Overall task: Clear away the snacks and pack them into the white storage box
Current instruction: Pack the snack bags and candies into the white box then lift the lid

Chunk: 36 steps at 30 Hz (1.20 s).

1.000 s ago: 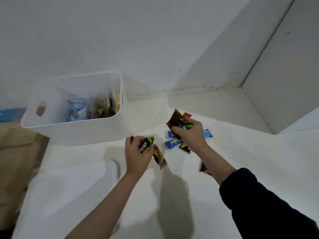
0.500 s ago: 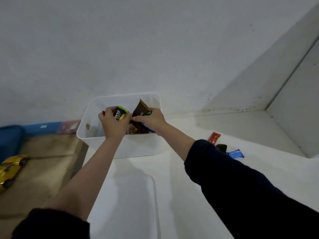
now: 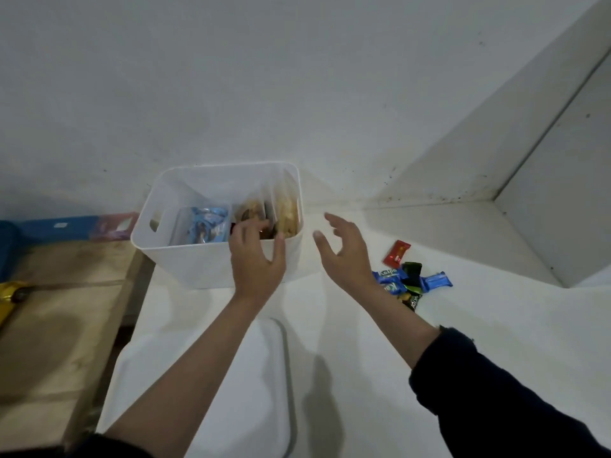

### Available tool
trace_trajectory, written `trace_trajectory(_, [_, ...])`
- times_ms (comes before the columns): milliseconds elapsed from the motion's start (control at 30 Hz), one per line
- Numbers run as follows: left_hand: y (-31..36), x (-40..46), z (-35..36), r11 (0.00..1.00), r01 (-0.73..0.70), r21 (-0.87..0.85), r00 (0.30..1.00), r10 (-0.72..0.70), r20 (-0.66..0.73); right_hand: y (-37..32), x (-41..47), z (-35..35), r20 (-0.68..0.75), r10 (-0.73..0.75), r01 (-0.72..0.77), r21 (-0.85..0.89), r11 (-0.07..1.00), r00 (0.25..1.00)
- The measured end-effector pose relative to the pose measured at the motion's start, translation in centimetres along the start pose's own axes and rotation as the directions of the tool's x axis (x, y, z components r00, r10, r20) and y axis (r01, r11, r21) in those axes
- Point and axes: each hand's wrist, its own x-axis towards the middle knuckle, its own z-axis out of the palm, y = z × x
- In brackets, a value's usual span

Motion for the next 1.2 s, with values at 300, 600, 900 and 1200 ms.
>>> trace_trajectory(300, [4.1,-8.8,9.2,0.978,-0.2,0.06,0.935,0.172,0.309,16.4,-12.4,-10.8,-0.063,0.285,-0.253,-0.664,0.704,0.956])
trace_trajectory(600, [6.9,-11.0,21.3,0.937,-0.265,0.229,0.684,0.015,0.729,23.5,-8.1,-14.8,0.132,0.414,-0.213,-0.695,0.686,0.901])
trace_trajectory(900, [1.9,-8.7,24.7,0.896,-0.269,0.352,0.632,-0.111,0.767,27.3,5.2,-15.7,0.568,0.081,0.389,-0.653,0.649,0.819])
trace_trajectory(1200, [0.5,-11.1,23.0,0.887,-0.244,0.393,0.859,0.009,0.513,27.9,7.0,-13.8,0.561,-0.157,0.516,-0.567,0.642,0.813])
